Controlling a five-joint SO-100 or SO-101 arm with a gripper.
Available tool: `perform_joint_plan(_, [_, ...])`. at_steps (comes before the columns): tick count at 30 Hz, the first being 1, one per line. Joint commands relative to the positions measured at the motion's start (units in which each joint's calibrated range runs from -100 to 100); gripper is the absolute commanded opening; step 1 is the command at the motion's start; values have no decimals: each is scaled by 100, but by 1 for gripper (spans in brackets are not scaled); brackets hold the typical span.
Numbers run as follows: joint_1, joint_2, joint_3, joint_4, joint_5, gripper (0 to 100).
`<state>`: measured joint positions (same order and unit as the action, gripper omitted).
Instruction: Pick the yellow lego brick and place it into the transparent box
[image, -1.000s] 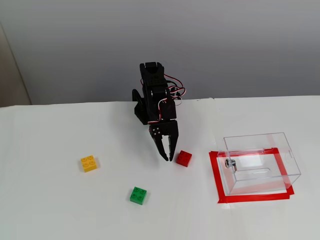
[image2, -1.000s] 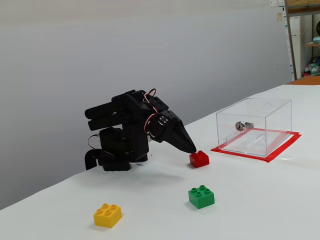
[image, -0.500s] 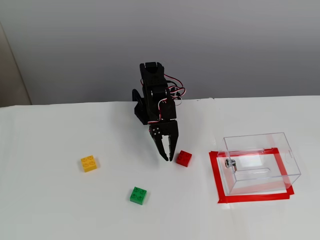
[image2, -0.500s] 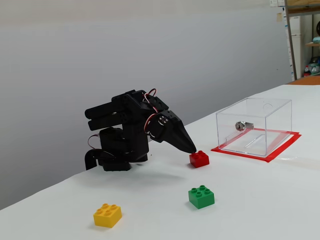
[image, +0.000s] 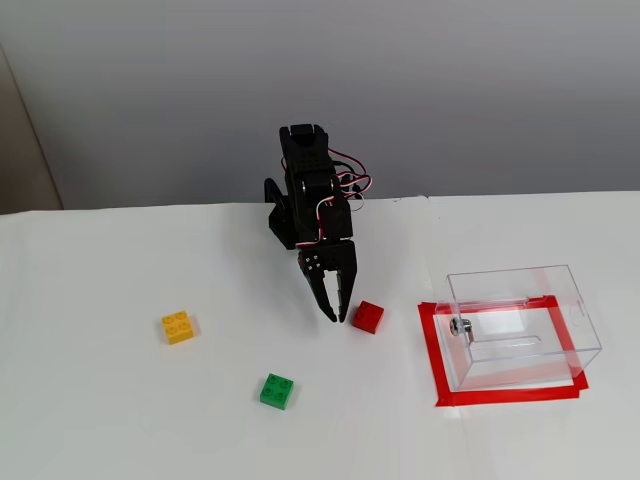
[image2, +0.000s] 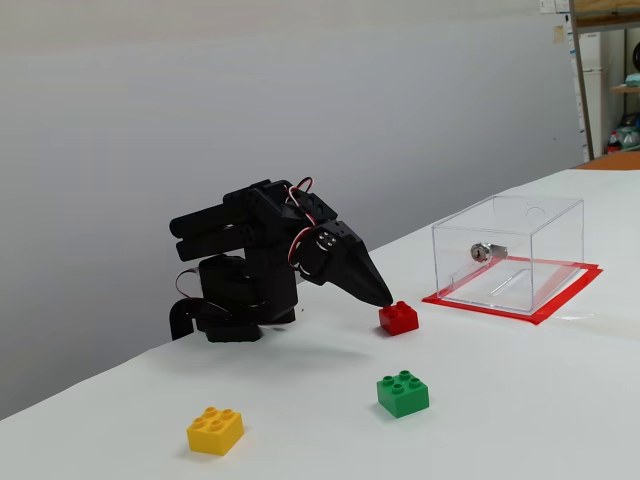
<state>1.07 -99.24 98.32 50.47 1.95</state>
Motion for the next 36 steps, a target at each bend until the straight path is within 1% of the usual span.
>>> perform_joint_plan(1, [-29, -42, 77, 1, 8, 2])
perform_joint_plan(36, [-29, -42, 77, 1, 8, 2])
